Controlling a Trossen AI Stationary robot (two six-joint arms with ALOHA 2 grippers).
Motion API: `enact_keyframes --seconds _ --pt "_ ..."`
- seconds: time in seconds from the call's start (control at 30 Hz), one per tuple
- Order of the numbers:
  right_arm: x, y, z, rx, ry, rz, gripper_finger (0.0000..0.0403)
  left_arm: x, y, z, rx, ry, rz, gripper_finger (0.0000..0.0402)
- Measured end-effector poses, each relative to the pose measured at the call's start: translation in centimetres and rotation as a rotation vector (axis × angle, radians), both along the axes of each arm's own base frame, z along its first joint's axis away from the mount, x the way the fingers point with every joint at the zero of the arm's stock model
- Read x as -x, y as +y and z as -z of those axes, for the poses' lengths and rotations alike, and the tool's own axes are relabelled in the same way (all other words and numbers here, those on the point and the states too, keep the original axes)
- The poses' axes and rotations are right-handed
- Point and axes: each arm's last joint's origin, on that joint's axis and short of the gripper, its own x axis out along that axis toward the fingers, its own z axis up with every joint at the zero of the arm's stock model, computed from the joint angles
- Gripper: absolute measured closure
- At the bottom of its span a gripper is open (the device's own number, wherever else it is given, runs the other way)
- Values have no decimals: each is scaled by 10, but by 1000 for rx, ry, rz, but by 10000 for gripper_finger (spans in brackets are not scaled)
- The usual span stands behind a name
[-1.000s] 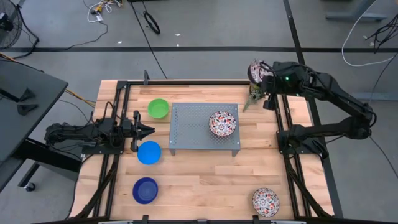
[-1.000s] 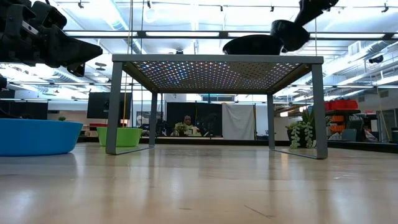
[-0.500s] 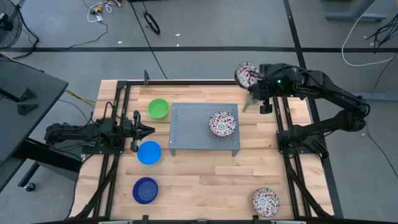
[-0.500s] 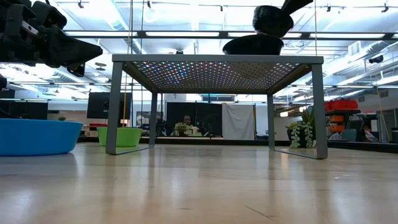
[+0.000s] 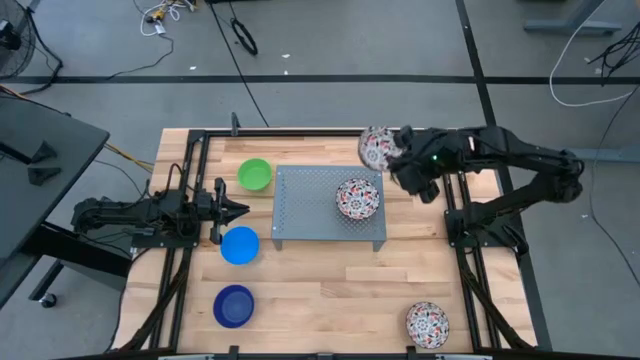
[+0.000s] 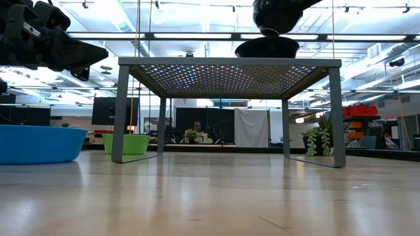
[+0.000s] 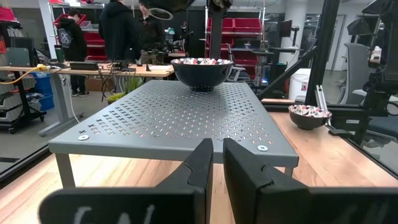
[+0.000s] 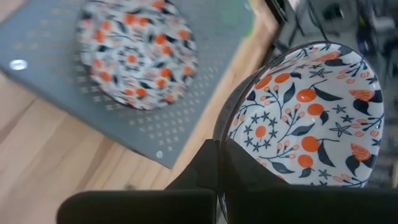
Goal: Pick & Place Mini bowls
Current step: Stack the top white patterned bowl on top of the other white patterned bowl on the shelf
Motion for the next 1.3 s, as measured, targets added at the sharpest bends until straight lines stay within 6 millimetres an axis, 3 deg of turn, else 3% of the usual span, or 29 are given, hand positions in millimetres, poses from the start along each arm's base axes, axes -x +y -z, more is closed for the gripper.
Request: enact_keyframes --seconds 0.5,0.97,1.3 --pt "-19 37 15 73 118 -282 403 0 0 0 0 0 0 358" --pt "-41 43 9 41 226 -333 403 0 0 0 0 0 0 358" --pt "-54 47 19 -47 283 -348 403 0 0 0 0 0 0 358"
